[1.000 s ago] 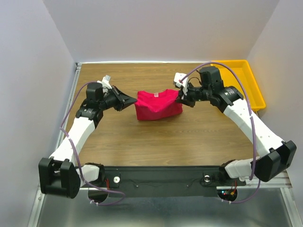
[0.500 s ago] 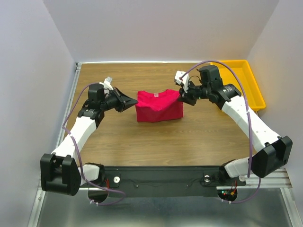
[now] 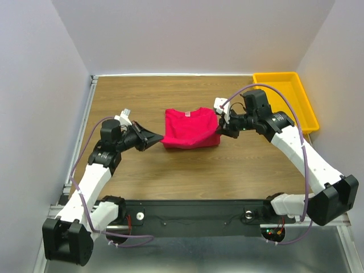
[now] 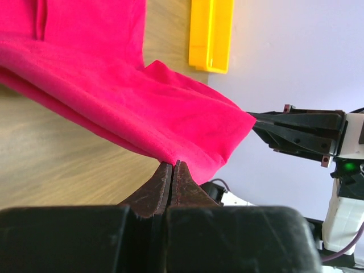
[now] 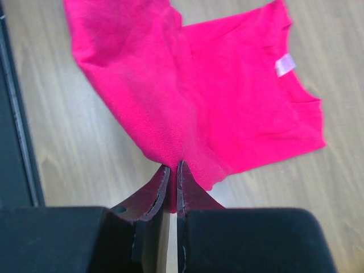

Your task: Fold and stack the t-shirts

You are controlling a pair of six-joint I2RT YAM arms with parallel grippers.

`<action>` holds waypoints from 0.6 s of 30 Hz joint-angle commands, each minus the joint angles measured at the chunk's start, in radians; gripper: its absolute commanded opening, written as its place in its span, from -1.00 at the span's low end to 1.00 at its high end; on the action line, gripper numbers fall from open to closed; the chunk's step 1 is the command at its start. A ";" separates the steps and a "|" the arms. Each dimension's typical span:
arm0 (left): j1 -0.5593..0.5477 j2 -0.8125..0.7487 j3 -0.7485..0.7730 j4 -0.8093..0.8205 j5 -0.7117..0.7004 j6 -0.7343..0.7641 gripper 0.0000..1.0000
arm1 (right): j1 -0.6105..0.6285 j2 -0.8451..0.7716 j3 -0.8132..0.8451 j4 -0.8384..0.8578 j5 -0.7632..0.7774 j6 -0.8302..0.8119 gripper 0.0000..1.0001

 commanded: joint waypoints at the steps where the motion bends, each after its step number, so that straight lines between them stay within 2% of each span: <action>1: -0.003 -0.049 -0.059 0.014 0.026 -0.031 -1.00 | -0.002 -0.052 -0.035 -0.013 -0.086 -0.037 -0.99; 9: -0.004 0.000 -0.041 0.027 0.061 -0.020 -1.00 | -0.002 -0.060 -0.032 -0.019 -0.108 -0.036 -0.99; 18: -0.004 0.092 0.015 0.062 0.070 0.000 -1.00 | -0.002 -0.002 0.029 -0.012 -0.008 -0.031 -0.99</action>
